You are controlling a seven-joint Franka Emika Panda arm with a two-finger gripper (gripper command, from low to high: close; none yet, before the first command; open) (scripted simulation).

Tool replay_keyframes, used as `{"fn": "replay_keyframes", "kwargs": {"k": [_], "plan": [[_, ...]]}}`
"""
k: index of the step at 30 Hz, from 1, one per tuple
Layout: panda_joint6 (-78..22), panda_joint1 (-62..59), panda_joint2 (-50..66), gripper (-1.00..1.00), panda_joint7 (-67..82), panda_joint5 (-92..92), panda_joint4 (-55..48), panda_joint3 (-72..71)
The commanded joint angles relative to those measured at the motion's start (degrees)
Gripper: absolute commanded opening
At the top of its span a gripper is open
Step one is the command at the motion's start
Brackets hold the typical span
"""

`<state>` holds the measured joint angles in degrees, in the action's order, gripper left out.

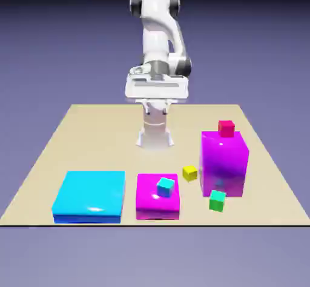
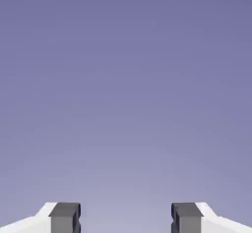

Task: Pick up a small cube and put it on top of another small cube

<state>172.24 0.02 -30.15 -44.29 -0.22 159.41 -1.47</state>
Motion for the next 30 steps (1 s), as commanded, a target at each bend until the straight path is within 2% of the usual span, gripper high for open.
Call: {"fn": "replay_keyframes", "kwargs": {"k": [1,30], "plan": [[-1.47,-0.56,2.08,0.0,-1.52,-0.18,-1.32,-1.22],[-43.93,-16.63,62.3,0.0,-45.59,-5.51,-39.7,-36.53]]}}
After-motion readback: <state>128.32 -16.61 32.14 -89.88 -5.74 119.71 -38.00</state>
